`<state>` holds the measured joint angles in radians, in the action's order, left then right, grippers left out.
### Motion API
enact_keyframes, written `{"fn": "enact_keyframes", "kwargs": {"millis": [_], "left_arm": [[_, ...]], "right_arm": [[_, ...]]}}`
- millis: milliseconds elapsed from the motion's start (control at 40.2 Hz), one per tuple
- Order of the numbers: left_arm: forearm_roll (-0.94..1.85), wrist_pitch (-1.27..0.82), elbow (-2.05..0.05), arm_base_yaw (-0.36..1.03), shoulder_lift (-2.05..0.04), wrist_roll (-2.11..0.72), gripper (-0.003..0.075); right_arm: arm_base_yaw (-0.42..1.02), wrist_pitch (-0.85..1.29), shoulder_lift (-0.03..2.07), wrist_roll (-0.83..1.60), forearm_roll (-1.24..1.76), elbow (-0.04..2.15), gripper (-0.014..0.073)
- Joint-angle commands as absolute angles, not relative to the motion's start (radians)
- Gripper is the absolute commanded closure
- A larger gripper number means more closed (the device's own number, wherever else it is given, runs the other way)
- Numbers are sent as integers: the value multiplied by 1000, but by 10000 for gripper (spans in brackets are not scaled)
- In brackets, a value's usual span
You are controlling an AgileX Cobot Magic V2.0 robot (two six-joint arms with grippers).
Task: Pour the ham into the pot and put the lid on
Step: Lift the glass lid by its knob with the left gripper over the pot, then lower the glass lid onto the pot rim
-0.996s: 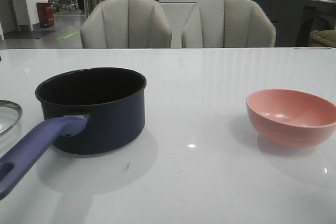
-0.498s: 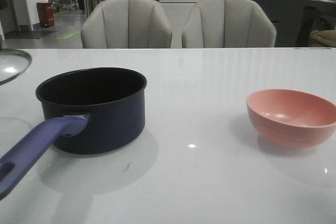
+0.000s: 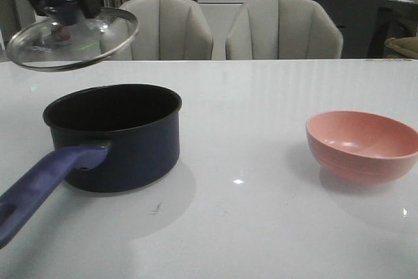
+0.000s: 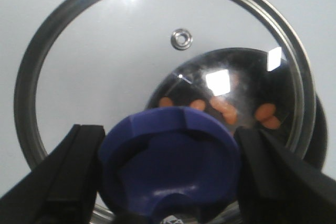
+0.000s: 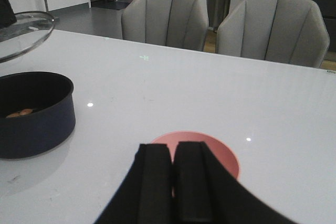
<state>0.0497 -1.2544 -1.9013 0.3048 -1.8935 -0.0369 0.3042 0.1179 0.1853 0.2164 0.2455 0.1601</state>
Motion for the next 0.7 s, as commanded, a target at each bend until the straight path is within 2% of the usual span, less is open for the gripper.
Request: {"fn": "enact_keyframes", "kwargs": {"millis": [0, 174, 672], "left_arm": [[9, -1271, -1914, 370, -1835, -42, 391], [-60, -1271, -1852, 437, -1833, -44, 391], [31, -1271, -1830, 437, -1873, -74, 391]], "right_arm": [[306, 41, 192, 223, 246, 187, 447], [306, 41, 192, 223, 246, 187, 447], [306, 41, 192, 223, 246, 187, 447]]}}
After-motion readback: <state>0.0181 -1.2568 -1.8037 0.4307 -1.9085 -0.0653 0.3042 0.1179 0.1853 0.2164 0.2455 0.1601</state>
